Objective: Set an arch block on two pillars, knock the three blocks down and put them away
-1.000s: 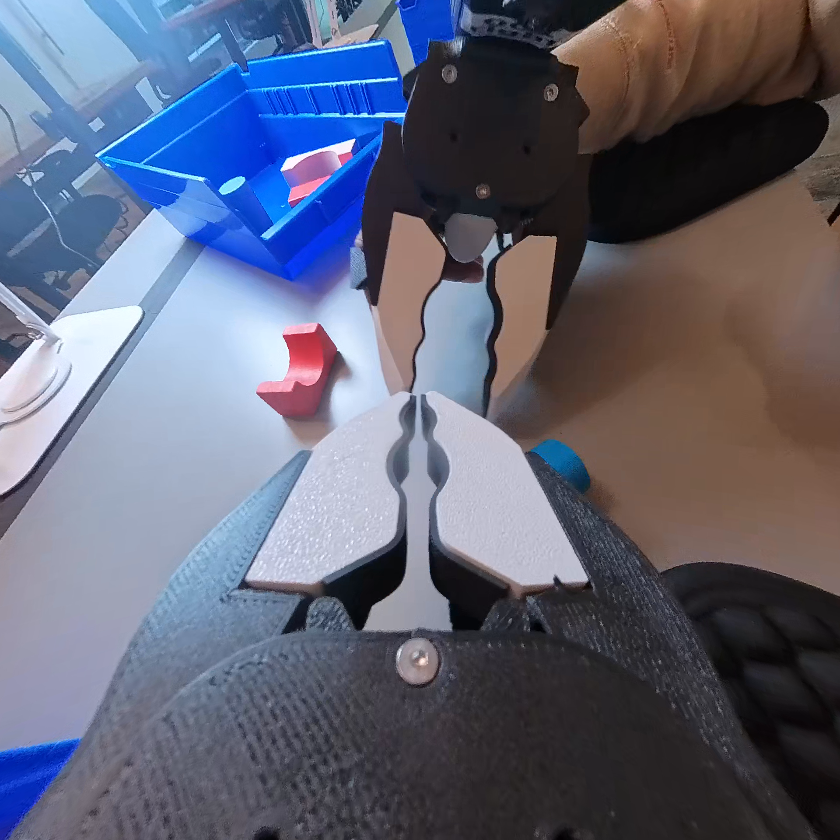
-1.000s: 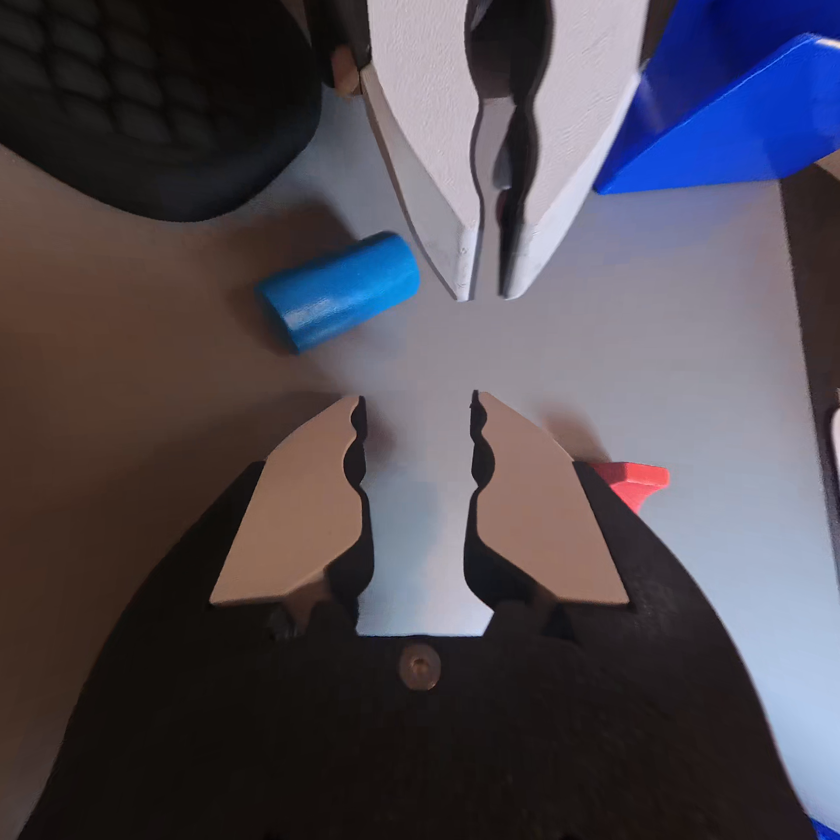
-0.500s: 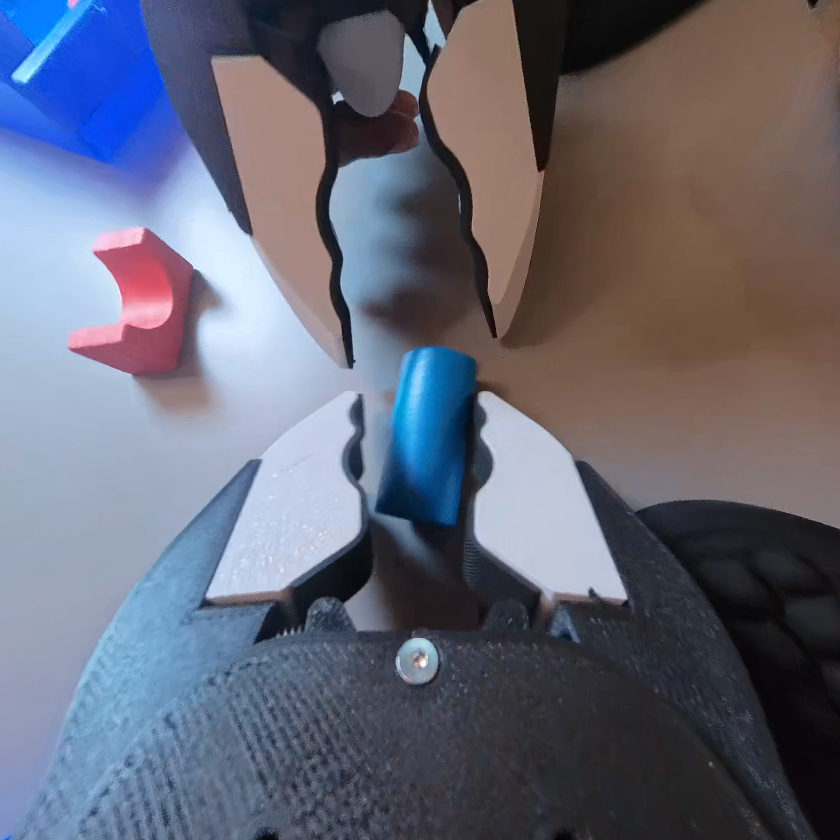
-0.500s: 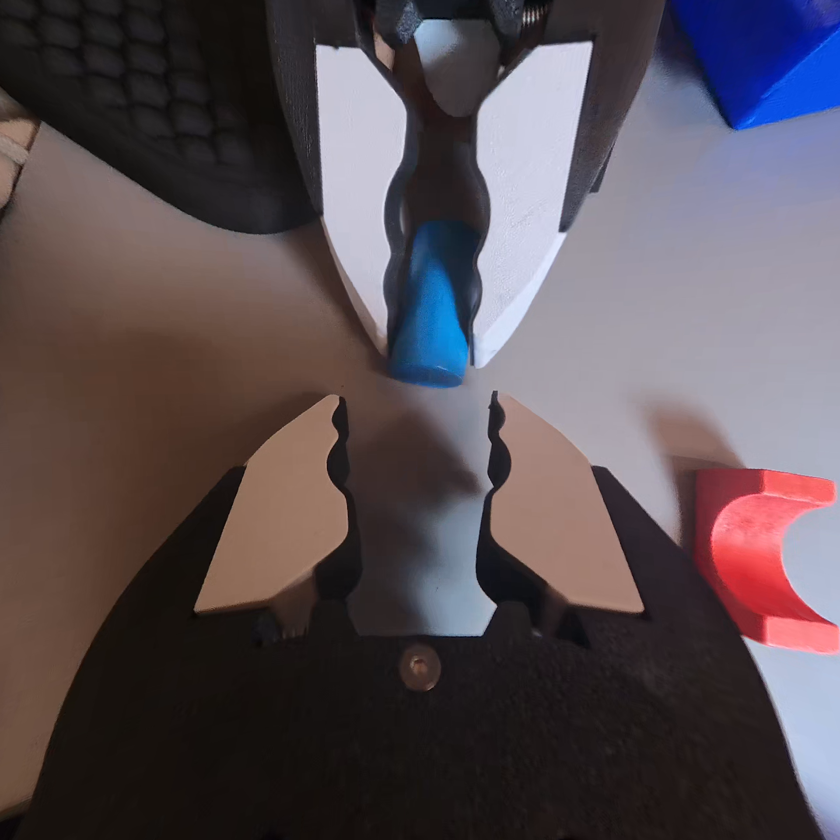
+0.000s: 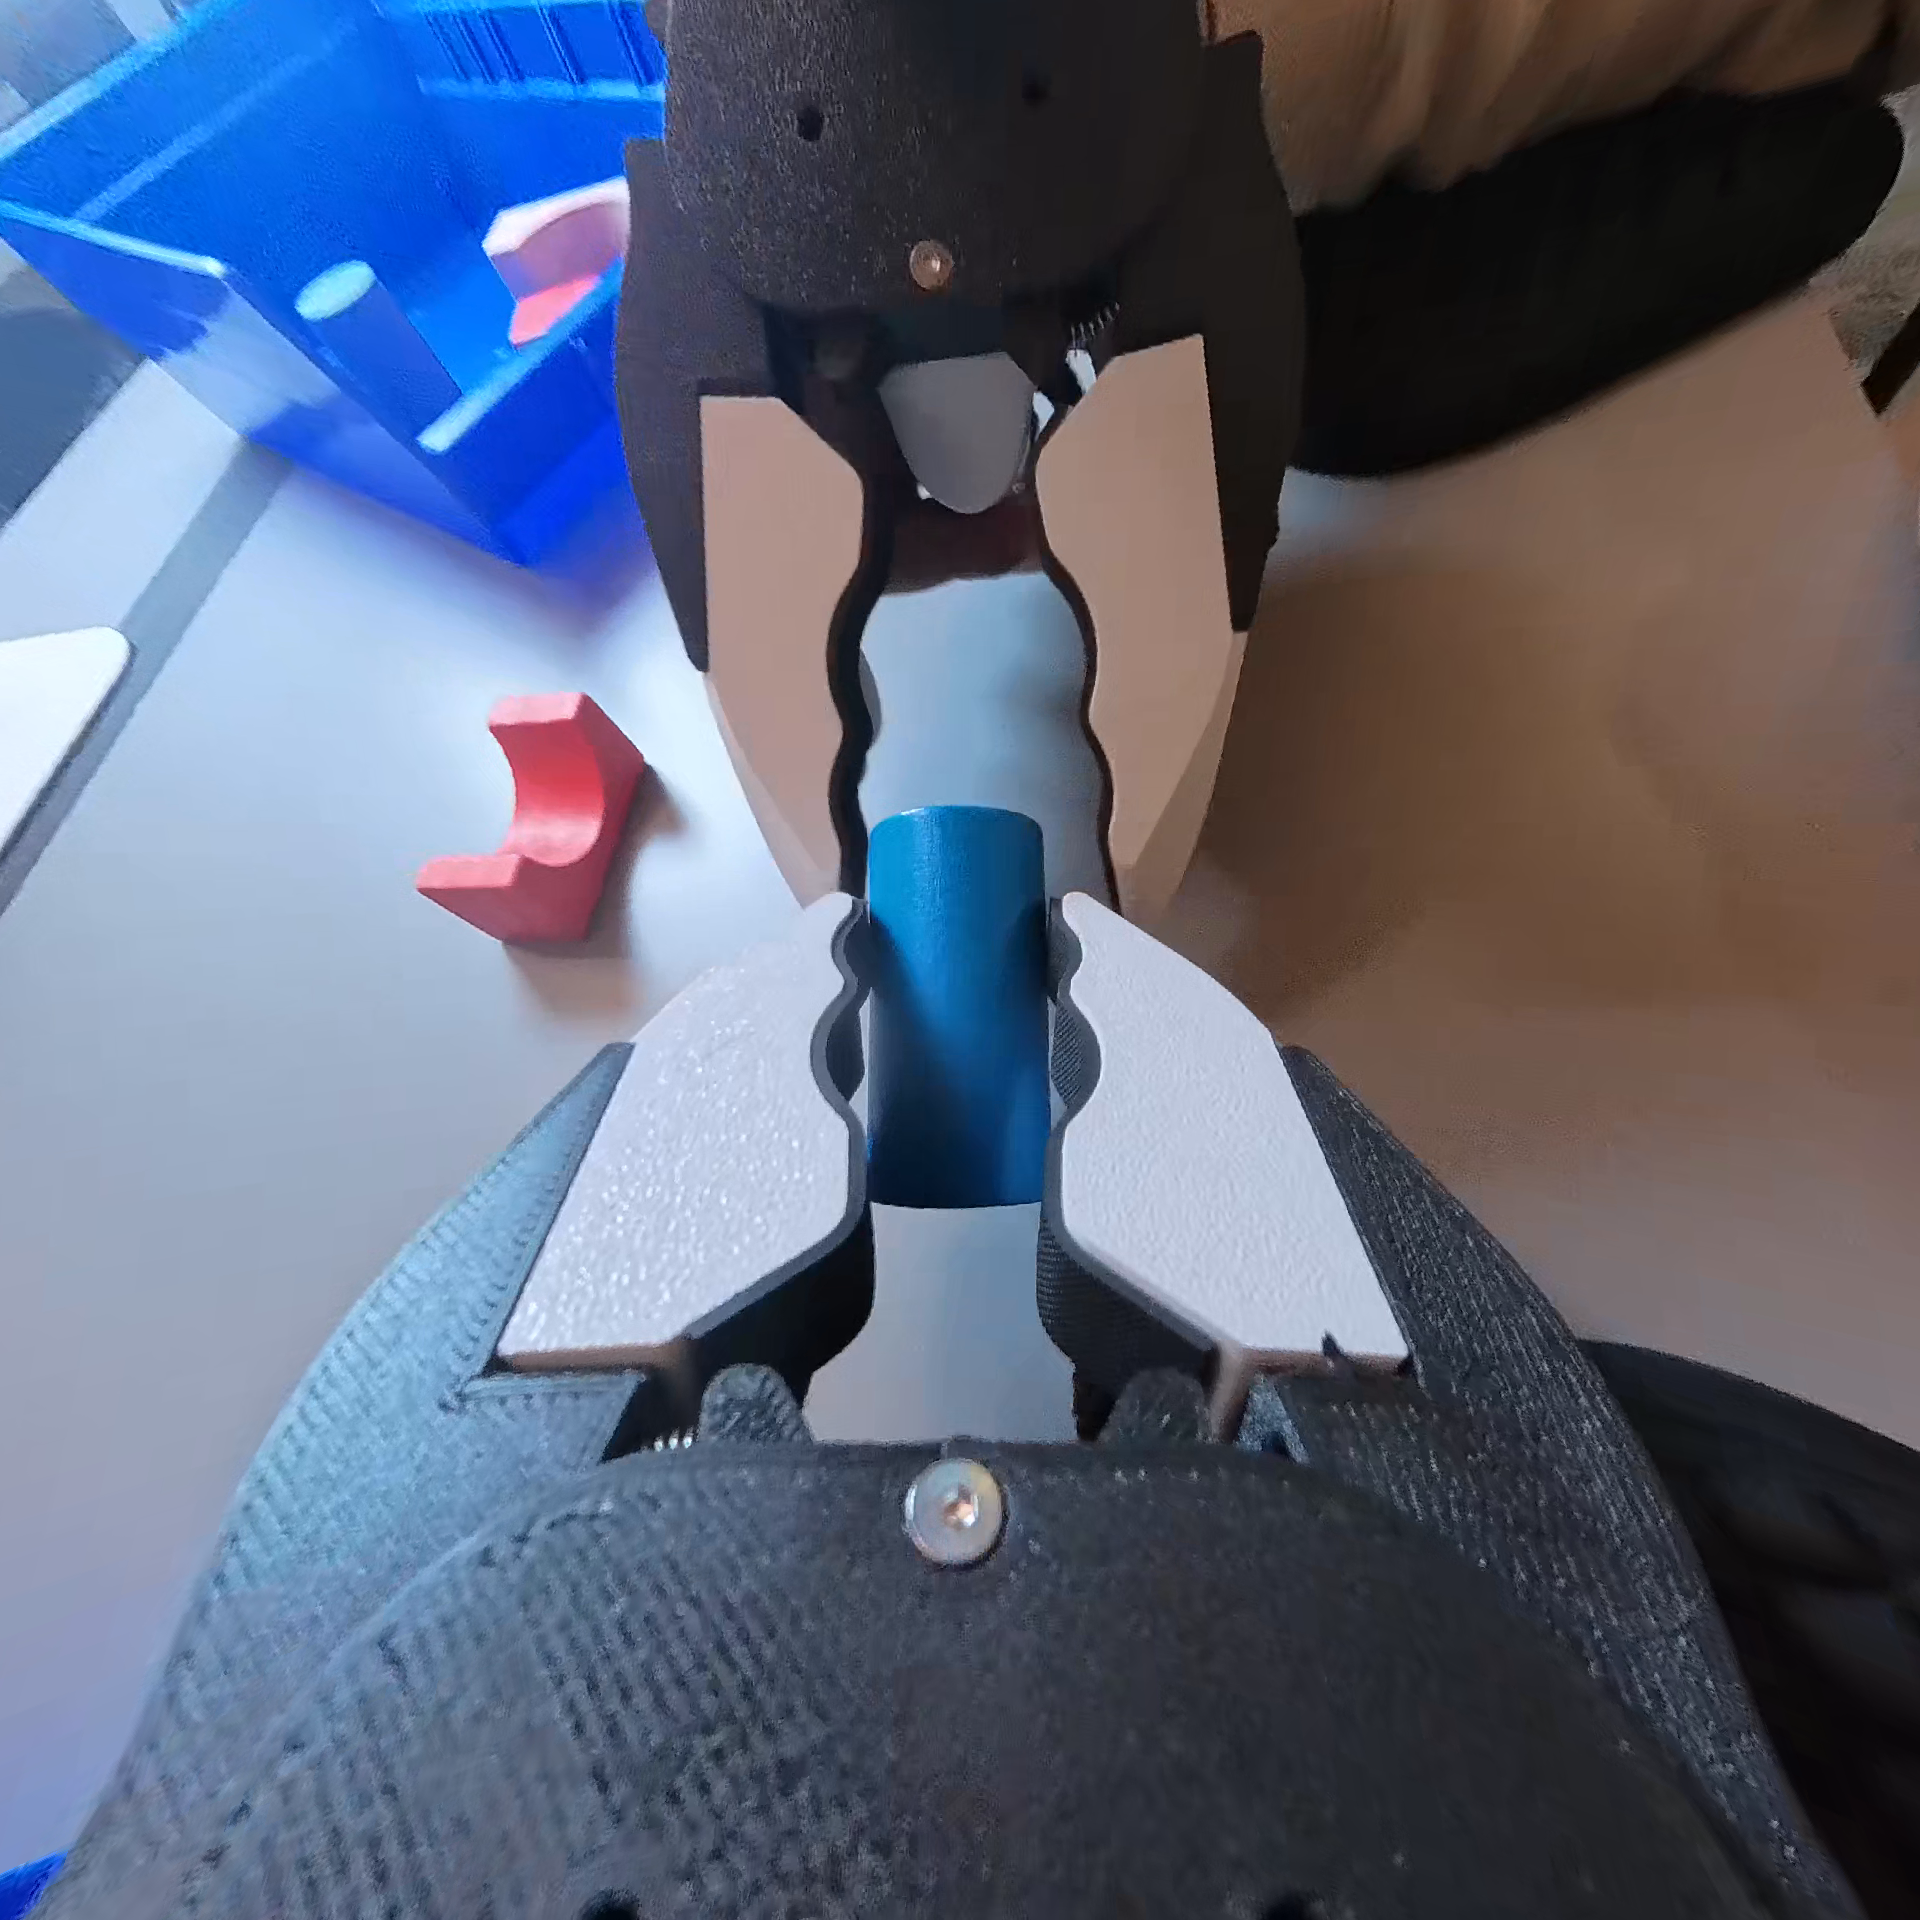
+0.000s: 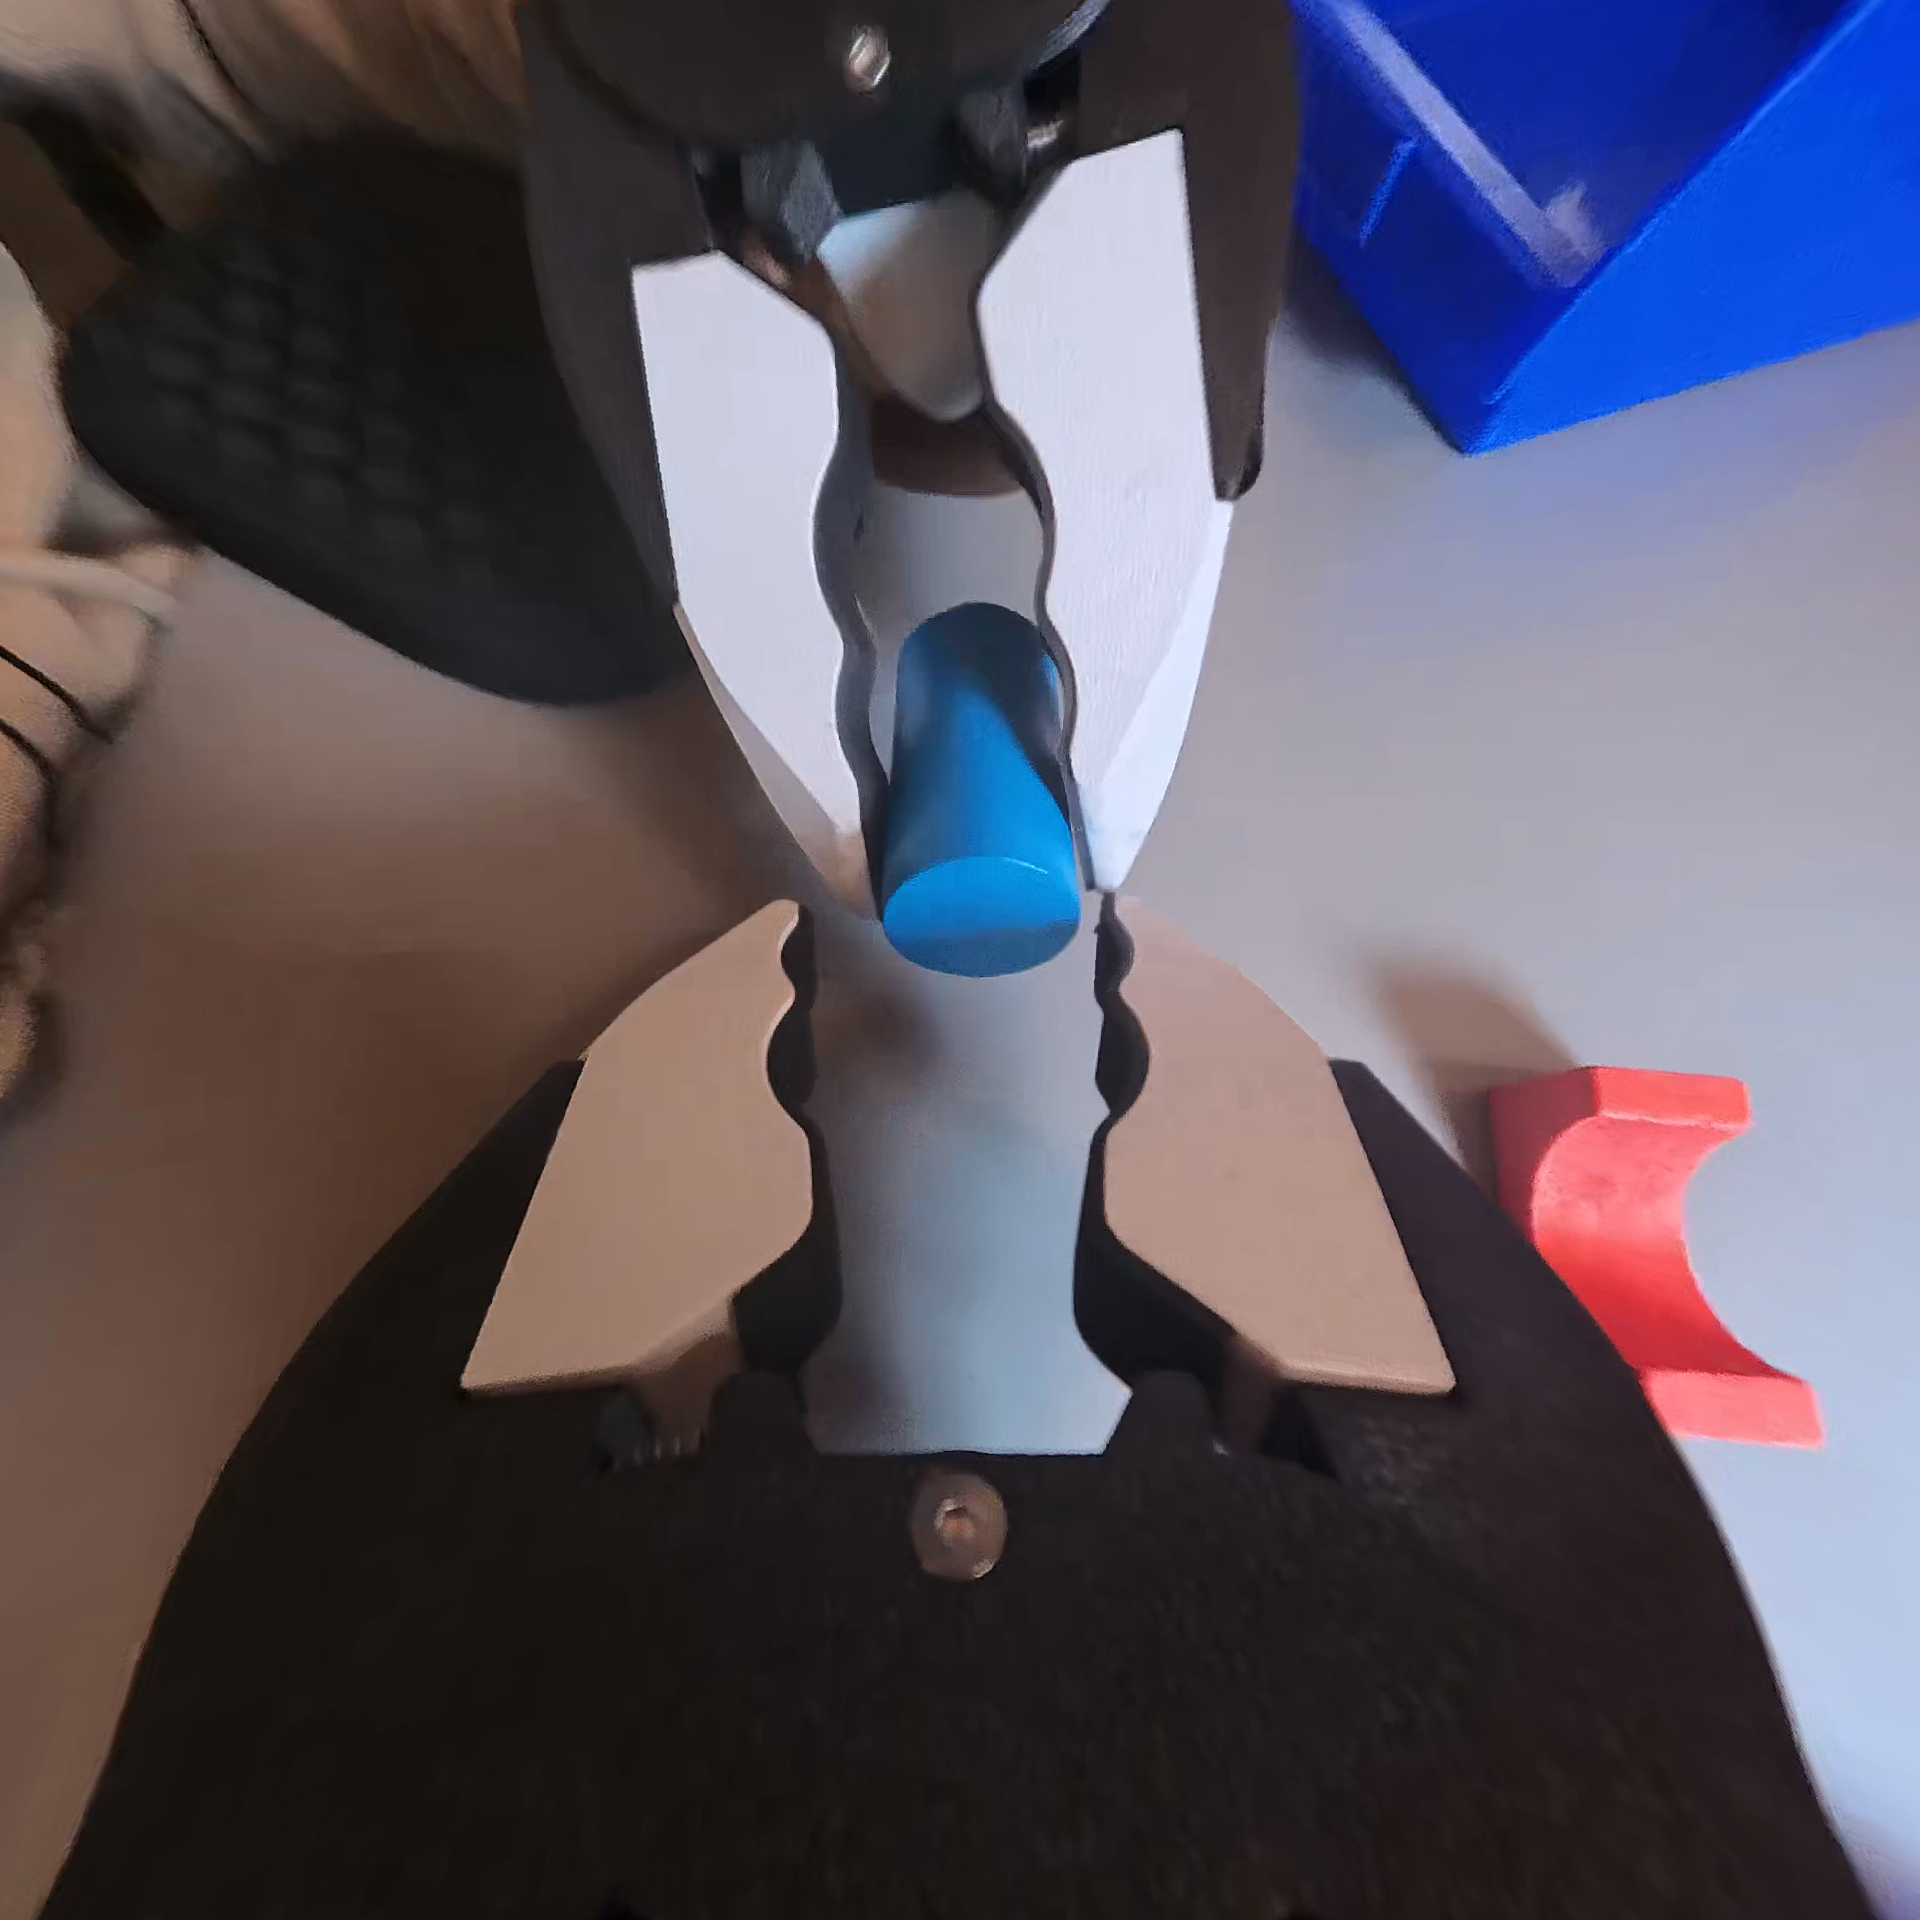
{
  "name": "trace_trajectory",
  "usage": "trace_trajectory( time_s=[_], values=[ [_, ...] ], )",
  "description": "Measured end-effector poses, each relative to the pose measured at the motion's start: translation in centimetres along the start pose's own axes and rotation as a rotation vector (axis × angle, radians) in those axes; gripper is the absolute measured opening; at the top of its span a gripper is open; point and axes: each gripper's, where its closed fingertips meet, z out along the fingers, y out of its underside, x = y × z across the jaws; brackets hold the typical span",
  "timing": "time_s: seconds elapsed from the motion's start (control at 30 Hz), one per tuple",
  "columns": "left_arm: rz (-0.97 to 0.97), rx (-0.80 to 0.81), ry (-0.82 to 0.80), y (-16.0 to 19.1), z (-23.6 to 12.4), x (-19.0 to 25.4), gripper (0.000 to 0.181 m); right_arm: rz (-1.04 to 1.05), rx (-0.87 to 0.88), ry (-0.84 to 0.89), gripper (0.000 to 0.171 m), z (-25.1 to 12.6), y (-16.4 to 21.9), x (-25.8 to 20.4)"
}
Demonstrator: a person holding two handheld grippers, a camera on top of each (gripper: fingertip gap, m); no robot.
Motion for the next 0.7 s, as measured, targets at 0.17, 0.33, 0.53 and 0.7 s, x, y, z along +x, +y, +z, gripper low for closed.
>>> trace_trajectory(
  time_s=[0.17, 0.33, 0.53, 0.7],
  values=[
    [0.076, 0.035, -0.157, -0.8, -0.3, -1.7, 0.033, 0.281, 0.164, -0.098, 0.049, -1.7, -2.0, 1.1],
    [0.272, 0.003, -0.388, -1.5, -0.4, -3.1, 0.033, 0.629, 0.269, -0.110, 0.035, -1.9, -3.1, 2.9],
    [0.311, 0.019, -0.510, -2.1, -0.7, -4.0, 0.032, 0.629, 0.310, -0.046, 0.033, -2.8, -3.6, 4.0],
    [0.105, 0.168, -0.532, -3.1, -2.8, -5.9, 0.045, 0.523, 0.354, 0.369, 0.033, -10.1, -2.7, 10.8]
  ],
)
